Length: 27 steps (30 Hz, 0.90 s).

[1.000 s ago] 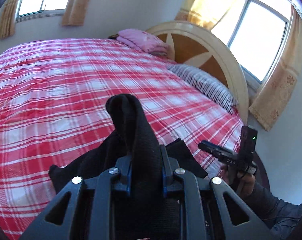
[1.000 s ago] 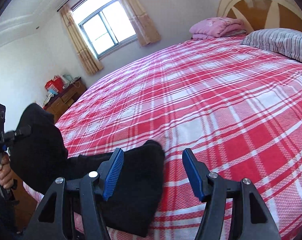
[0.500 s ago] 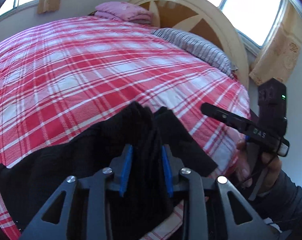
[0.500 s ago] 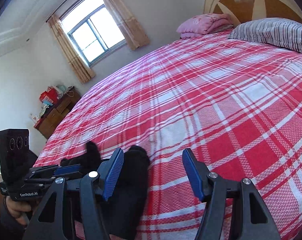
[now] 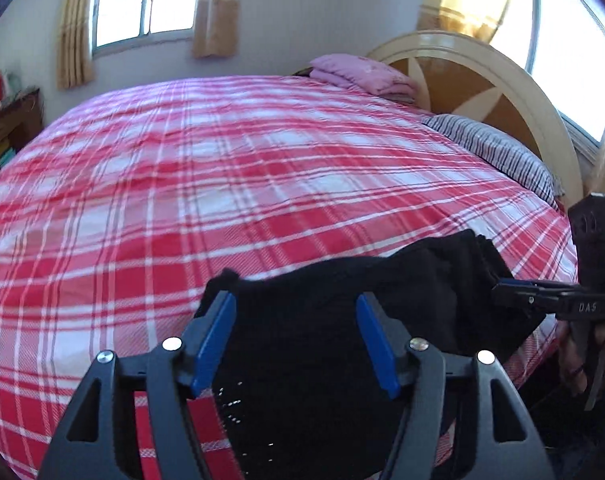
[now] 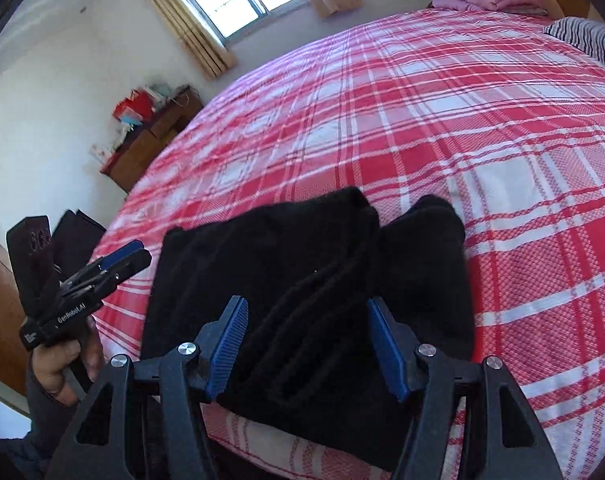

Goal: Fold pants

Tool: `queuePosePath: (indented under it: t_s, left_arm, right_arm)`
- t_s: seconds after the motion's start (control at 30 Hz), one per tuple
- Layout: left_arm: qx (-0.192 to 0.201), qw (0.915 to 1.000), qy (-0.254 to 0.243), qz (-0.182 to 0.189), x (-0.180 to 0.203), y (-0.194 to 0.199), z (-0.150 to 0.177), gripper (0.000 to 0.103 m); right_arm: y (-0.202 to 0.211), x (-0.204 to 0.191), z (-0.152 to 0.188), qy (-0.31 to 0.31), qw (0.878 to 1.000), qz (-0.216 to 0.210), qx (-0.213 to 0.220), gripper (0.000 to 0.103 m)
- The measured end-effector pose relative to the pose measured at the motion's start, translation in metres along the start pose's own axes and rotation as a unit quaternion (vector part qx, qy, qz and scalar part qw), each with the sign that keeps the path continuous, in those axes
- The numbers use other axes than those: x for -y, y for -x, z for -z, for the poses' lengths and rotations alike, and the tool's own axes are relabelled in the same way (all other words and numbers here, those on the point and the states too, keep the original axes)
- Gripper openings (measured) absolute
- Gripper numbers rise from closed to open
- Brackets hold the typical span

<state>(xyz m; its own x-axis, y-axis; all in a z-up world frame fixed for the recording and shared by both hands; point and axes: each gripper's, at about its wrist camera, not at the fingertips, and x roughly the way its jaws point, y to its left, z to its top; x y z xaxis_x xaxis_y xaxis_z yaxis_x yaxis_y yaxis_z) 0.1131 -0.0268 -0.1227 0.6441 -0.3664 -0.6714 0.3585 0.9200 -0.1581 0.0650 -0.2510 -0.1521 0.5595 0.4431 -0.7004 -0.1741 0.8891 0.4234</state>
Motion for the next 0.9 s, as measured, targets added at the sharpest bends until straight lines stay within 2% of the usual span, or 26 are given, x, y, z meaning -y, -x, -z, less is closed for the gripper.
queuePosePath:
  t_s: [0.07,0.1,0.23,0.33,0.43,0.5,0.57,0.77,0.83,0.9]
  left_arm:
    - [-0.011,0.9998,0.016,0.006,-0.006,-0.008,0.004,0.065]
    - [-0.014,0.9996,0.023,0.01,-0.007,-0.011,0.006,0.065]
    - [-0.015,0.9996,0.017,0.019,-0.001,-0.01,0.01,0.065]
    - [-0.011,0.9998,0.006,0.017,0.006,-0.008,0.011,0.067]
    - [-0.013,0.9998,0.006,0.016,0.008,-0.011,0.013,0.073]
    - [-0.021,0.9997,0.005,0.015,0.01,-0.017,0.015,0.073]
    - [-0.03,0.9994,0.002,0.014,0.011,-0.023,0.019,0.073]
    - [-0.036,0.9993,-0.001,0.007,0.011,-0.028,0.025,0.075]
    - [-0.036,0.9993,0.005,0.005,0.008,-0.028,0.026,0.075]
    - [-0.036,0.9993,0.01,0.009,0.007,-0.027,0.027,0.075]
  right_arm:
    - [0.001,-0.006,0.002,0.018,1.0,0.021,0.0,0.022]
    - [0.007,-0.007,0.003,0.024,0.999,0.024,0.01,0.014]
    - [0.048,-0.009,0.006,0.042,0.997,0.002,0.057,0.013]
    - [0.066,-0.003,0.005,0.041,0.996,0.019,0.075,0.013]
    - [0.061,0.027,0.007,0.008,0.998,0.044,0.052,0.013]
    - [0.05,0.05,0.011,-0.022,0.997,0.063,0.035,0.013]
    - [0.043,0.063,0.011,-0.038,0.998,0.047,0.025,0.014]
    - [0.045,0.061,0.009,-0.025,0.998,0.051,0.021,0.015]
    - [0.048,0.06,0.008,-0.021,0.997,0.065,0.025,0.033]
    - [0.061,0.051,0.005,-0.007,0.993,0.103,0.055,0.037]
